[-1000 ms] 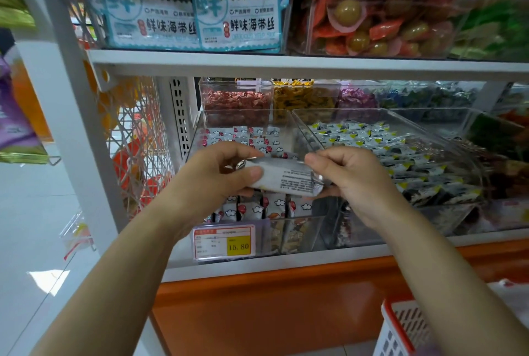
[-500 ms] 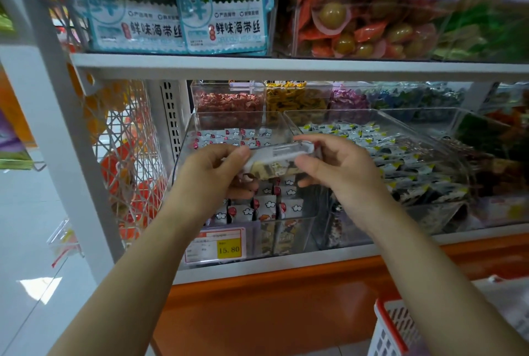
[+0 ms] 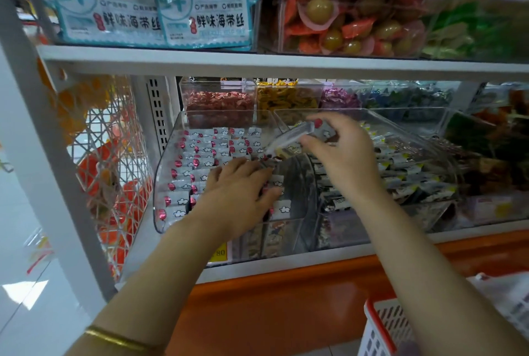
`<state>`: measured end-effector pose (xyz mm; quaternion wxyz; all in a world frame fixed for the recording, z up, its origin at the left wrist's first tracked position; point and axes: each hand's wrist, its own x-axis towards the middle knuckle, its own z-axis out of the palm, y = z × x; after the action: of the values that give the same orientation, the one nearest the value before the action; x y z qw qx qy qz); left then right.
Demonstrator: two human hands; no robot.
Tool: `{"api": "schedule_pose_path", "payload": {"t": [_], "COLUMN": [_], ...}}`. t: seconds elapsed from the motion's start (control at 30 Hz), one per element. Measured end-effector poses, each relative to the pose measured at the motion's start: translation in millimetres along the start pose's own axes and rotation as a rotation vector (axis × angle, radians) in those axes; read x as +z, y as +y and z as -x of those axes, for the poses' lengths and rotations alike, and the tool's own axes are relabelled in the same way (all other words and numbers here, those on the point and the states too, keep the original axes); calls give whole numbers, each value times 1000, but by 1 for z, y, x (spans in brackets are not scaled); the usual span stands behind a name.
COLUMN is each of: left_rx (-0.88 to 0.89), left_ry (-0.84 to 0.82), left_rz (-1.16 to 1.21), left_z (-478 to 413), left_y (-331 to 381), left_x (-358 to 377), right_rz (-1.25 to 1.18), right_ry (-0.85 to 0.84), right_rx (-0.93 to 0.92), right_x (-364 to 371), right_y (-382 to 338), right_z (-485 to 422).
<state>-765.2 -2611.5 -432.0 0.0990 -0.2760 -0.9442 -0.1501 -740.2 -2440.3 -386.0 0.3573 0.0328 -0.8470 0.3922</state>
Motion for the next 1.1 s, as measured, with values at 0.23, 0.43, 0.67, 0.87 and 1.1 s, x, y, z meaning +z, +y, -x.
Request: {"api": "schedule_pose_path", "payload": {"t": [0.23, 0.43, 0.67, 0.87, 1.1], "left_rx": [-14, -36, -63, -91, -96], "left_ry": [15, 44, 15, 4, 25], "left_rz": [-13, 13, 29, 63, 98], "left_z": [7, 11, 12, 12, 13], "left_y": [-7, -15, -18, -18, -15], "left_x": [-4, -12, -14, -18, -21], "right_rz": [600, 665, 825, 537, 1013], "right_ry": [-575, -803, -943, -714, -682], "right_rx": [-280, -214, -235, -172, -344], "right_x": [28, 41, 47, 44, 72], "right_y": [-14, -12, -13, -10, -3], "right_z": [-30, -37, -43, -57, -62]}}
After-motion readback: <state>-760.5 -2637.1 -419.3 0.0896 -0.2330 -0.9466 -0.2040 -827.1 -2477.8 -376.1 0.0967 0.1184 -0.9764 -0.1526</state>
